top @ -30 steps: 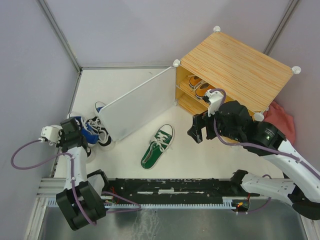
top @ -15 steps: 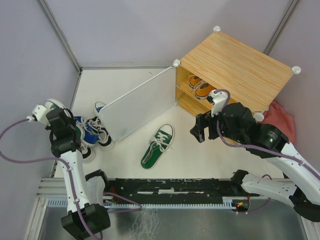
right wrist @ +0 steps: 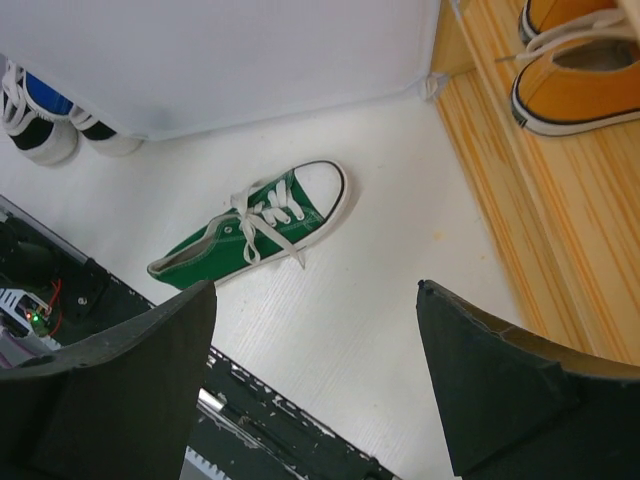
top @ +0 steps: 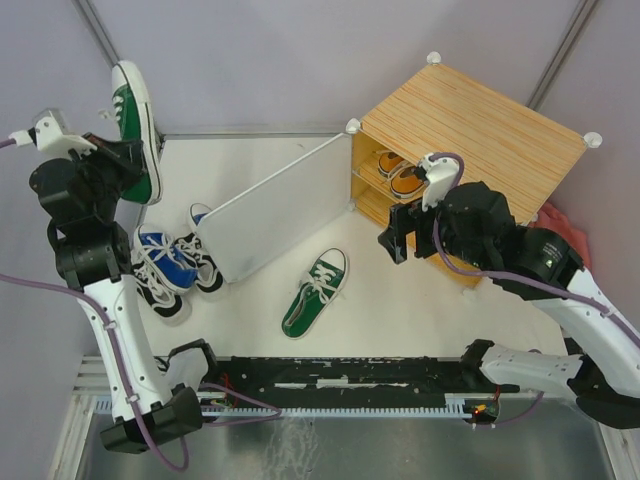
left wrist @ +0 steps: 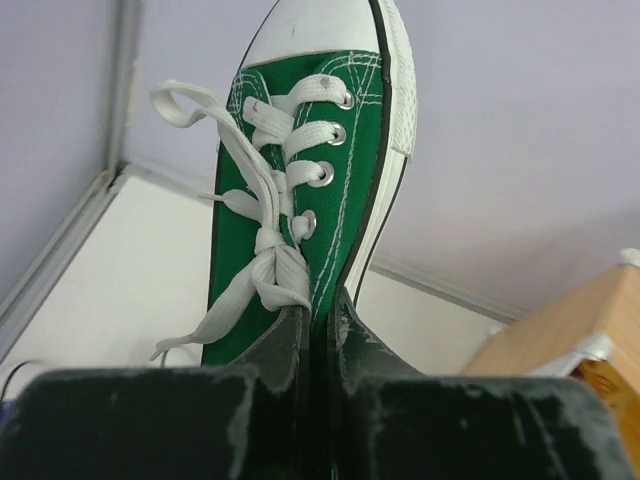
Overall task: Place and organize the shoes in the shoe cabinet
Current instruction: Place the shoe at the center of the board.
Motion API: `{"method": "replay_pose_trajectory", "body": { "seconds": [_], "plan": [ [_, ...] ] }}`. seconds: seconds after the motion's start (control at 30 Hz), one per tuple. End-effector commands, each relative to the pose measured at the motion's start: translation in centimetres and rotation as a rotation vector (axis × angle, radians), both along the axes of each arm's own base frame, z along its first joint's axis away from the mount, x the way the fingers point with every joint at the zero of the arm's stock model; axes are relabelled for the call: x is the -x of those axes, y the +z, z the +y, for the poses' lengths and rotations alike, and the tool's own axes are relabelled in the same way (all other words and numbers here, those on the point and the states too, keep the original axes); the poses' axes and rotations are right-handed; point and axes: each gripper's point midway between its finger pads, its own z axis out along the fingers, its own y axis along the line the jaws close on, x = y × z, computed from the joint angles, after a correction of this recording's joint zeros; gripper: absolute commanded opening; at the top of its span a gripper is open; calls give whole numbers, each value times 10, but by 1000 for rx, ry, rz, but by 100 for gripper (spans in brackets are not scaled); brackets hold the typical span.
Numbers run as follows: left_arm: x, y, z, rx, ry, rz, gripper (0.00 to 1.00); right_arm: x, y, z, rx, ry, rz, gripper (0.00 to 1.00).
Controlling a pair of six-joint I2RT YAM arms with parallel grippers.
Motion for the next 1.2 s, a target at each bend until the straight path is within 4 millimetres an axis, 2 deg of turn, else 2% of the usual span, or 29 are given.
{"method": "replay_pose_trajectory", "body": {
  "seconds": [0.0, 0.13, 0.17, 0.23, 0.27, 0.3, 0.4, 0.57, 0.67, 0.8, 0.97, 1.17],
  "plan": [
    [16, 100, -48, -68, -190, -272, 3, -12, 39, -10, 5, -48, -106, 89],
    [2, 108, -78, -63, -265, -274, 3, -18, 66, -15, 4, -75, -160, 89],
    [-7, 104, -88, -78, -281, -255, 3, -19, 70, -17, 2, -80, -170, 89],
    [-20, 101, -115, -102, -325, -227, 3, -20, 79, -20, 0, -95, -188, 89],
    [-23, 100, -141, -111, -385, -213, 3, -20, 83, -23, -2, -102, -197, 89],
    [-24, 102, -156, -119, -410, -212, 3, -19, 86, -26, -3, -108, -202, 89],
    [-18, 108, -185, -122, -444, -245, 3, -17, 92, -36, -4, -139, -221, 89],
    [4, 97, -240, -130, -586, -242, 3, -15, 97, -64, 14, -230, -263, 90],
    [33, 82, -289, -138, -729, -229, 3, -15, 102, -81, 29, -291, -295, 90],
    [69, 60, -331, -157, -838, -209, 3, -12, 107, -98, 36, -338, -325, 91],
    [100, 22, -358, -149, -940, -177, 3, -11, 104, -108, 75, -371, -327, 92],
    [122, -26, -361, -141, -1008, -98, 3, -11, 106, -119, 73, -429, -337, 92]
  ]
}}
